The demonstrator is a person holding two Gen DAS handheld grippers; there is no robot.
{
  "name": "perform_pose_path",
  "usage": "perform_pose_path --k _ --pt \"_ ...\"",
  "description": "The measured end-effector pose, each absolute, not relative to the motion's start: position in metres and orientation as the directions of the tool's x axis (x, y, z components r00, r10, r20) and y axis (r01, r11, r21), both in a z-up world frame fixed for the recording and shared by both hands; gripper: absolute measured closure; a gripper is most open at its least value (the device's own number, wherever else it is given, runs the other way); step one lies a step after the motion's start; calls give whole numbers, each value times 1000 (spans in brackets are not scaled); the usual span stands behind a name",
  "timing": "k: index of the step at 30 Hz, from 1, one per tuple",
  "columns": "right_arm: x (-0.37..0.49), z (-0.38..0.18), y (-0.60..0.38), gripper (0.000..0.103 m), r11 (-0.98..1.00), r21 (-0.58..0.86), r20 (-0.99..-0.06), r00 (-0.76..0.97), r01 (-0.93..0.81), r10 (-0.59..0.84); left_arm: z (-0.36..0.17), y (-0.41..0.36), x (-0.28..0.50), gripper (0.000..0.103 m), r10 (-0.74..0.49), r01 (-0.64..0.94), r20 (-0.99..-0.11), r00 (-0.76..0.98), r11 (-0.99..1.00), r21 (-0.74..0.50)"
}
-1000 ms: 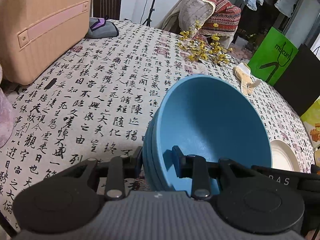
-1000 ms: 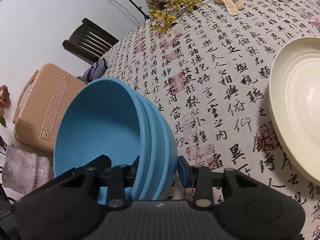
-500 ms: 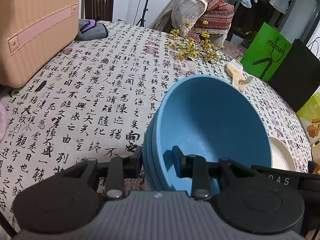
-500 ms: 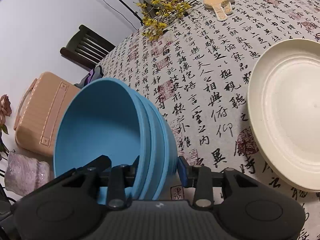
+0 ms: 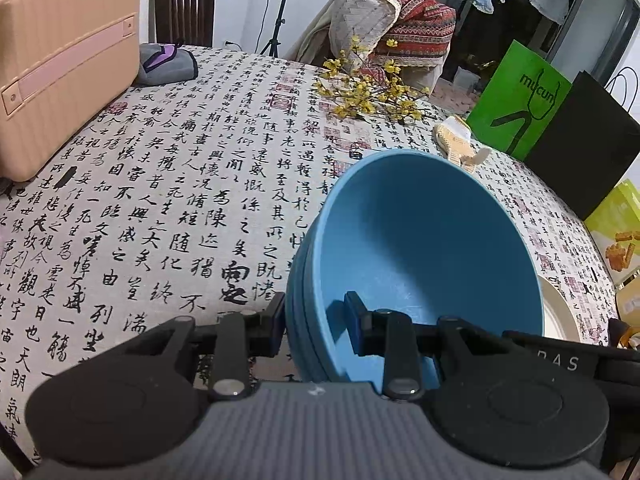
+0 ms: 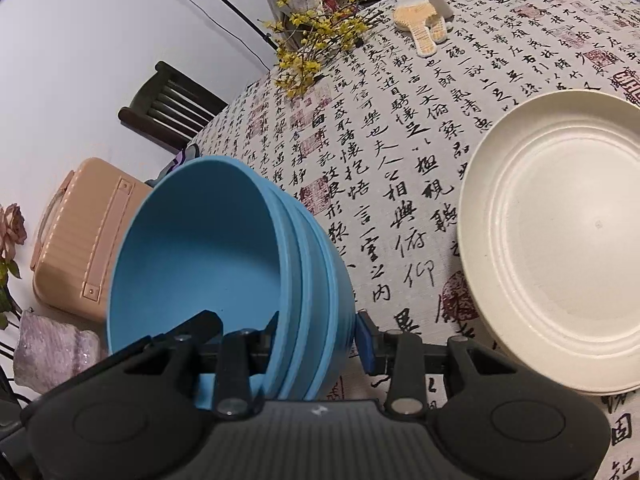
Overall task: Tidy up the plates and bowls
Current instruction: 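Carry the held blue bowl stack with both tools toward the cream plates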
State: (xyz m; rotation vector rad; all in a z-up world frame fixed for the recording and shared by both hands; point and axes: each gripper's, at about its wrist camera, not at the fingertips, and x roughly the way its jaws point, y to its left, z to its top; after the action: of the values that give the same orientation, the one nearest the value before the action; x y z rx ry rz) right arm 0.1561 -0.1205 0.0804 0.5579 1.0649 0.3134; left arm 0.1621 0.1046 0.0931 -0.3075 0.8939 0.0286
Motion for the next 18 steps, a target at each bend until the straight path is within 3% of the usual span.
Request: perform_pose_path --k 18 --pt "152 83 -151 67 812 583 -723 478 35 499 98 76 164 73 -111 -130 -768 631 960 -246"
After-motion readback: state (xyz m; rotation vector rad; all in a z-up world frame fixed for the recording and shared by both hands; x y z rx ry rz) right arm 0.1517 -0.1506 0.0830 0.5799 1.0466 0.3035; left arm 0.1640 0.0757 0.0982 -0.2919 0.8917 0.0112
